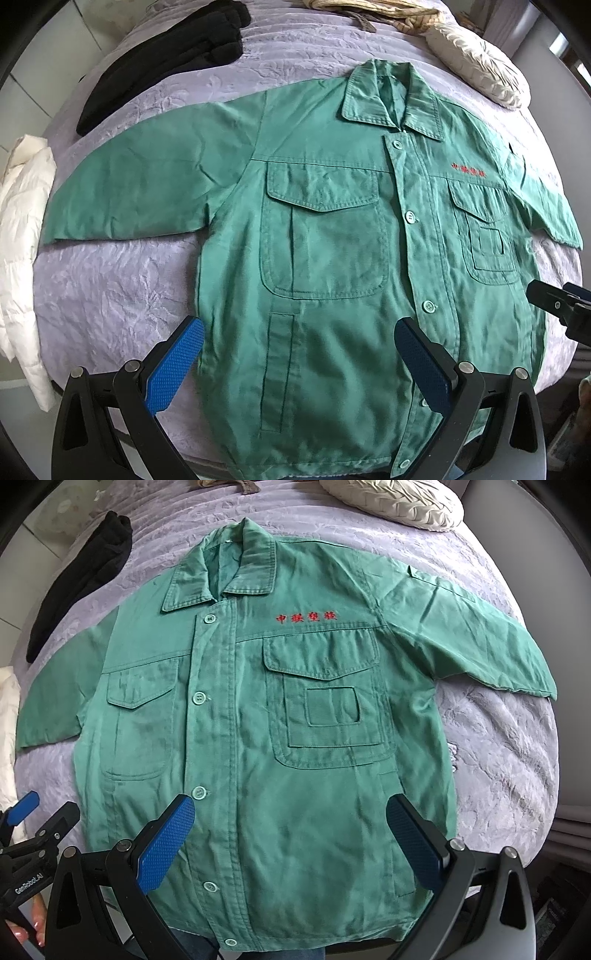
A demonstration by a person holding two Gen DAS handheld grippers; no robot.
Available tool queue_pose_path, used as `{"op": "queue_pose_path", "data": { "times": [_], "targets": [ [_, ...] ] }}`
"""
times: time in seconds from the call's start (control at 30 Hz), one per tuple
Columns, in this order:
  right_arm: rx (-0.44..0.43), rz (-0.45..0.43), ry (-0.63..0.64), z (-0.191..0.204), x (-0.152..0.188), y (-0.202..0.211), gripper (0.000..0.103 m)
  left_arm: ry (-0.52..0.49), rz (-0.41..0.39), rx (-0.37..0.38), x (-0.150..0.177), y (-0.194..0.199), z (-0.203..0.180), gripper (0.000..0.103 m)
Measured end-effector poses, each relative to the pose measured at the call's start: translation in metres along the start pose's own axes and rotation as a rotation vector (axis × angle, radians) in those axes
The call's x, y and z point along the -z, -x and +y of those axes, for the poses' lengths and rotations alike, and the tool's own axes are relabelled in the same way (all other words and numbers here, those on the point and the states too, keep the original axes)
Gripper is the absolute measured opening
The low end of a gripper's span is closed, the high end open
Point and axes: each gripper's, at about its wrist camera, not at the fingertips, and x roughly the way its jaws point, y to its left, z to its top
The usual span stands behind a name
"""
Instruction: Fold large clothes
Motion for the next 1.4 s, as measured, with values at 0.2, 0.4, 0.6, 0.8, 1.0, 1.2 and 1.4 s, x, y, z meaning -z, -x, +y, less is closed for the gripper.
{"op": "queue_pose_path", "data": {
  "times": [0.2,0.4,0.6,0.8,1.0,1.2,1.4],
  "targets": [
    [-0.097,-0.002,-0.022,0.016,-0.002,-0.003,0.103,0.05,0.005,0.018,-0.002,-0.012,0.029,0.103],
    [-0.211,-0.024,-0.005,0.051,-0.001,-0.009,0.103,0.147,-0.005,0.044,-0.002,-0.032,0.08,0.103],
    [-0.35,0.078,0.114,0.119,-0.001,-0.024,0.103,0.312,-0.041,0.038,-0.009,-0.058,0.164,0.103],
    [-0.284,0.122,0.236,0.171,0.003,-0.036,0.103,0.521,-0.119,-0.006,-0.027,-0.084,0.273,0.103],
    [-0.237,0.173,0.237,0.188,0.01,-0.052,0.103,0.67,-0.192,-0.042,-0.051,-0.112,0.357,0.103],
    [-0.194,0.199,0.236,0.193,0.018,-0.058,0.103,0.75,-0.251,0.048,-0.054,-0.12,0.387,0.011],
    [-0.183,0.18,0.276,0.203,0.018,-0.053,0.103,0.589,-0.383,0.117,-0.066,-0.081,0.366,0.003]
  ]
}}
